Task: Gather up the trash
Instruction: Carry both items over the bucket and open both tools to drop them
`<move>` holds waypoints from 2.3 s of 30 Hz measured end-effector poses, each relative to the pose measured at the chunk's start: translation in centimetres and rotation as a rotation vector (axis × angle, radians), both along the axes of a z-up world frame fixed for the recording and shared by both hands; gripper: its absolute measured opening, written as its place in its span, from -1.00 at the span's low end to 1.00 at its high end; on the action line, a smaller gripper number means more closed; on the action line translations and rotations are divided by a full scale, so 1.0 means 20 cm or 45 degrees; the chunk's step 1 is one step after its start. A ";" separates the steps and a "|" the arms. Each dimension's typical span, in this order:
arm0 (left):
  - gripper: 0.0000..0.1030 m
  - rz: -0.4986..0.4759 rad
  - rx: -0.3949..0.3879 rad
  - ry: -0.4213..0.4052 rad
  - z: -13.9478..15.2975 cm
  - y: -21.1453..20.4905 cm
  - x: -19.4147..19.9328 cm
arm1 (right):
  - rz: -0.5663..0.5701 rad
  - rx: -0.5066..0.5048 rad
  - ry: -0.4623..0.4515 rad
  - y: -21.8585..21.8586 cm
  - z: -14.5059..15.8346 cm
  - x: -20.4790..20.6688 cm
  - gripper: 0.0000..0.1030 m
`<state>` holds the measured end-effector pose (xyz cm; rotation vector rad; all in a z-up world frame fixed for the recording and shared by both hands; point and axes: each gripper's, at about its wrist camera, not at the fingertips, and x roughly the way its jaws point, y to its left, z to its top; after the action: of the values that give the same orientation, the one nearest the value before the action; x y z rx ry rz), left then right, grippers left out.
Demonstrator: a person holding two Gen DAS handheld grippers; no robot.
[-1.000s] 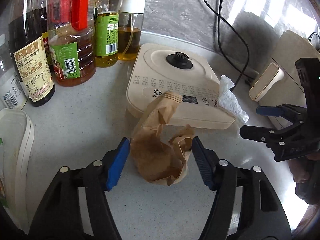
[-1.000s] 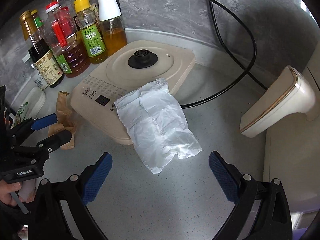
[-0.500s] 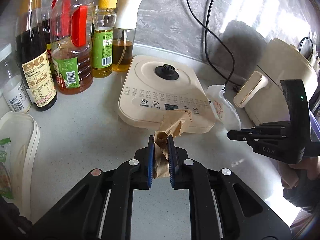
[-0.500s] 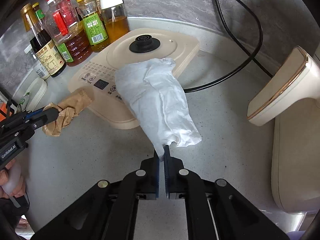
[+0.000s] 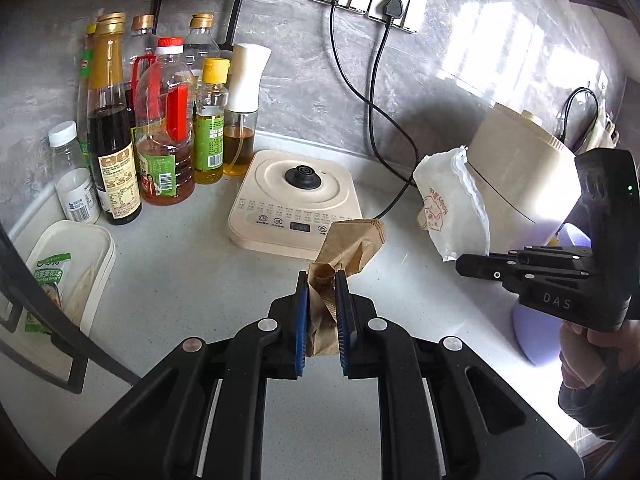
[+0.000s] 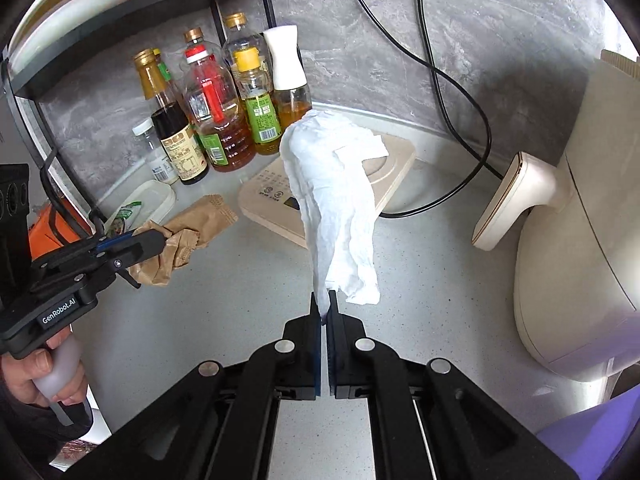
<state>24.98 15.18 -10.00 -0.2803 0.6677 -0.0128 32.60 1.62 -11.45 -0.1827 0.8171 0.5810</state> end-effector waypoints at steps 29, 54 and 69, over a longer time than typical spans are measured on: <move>-0.75 -0.206 0.077 -0.127 0.35 -1.00 -0.11 | -0.231 0.173 -0.213 -1.20 0.42 -0.61 -0.93; -0.75 -0.254 0.111 -0.169 0.48 -1.44 -0.16 | -0.317 0.104 -0.089 -1.62 0.28 -0.58 -0.84; -0.75 -0.475 0.161 -0.216 0.58 -1.62 0.02 | -0.603 0.275 -0.238 -1.96 0.37 -0.84 -0.01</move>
<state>25.47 -17.18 1.63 -0.0289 0.5417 -0.3461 15.84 -37.63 -4.15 0.1521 0.5829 0.1970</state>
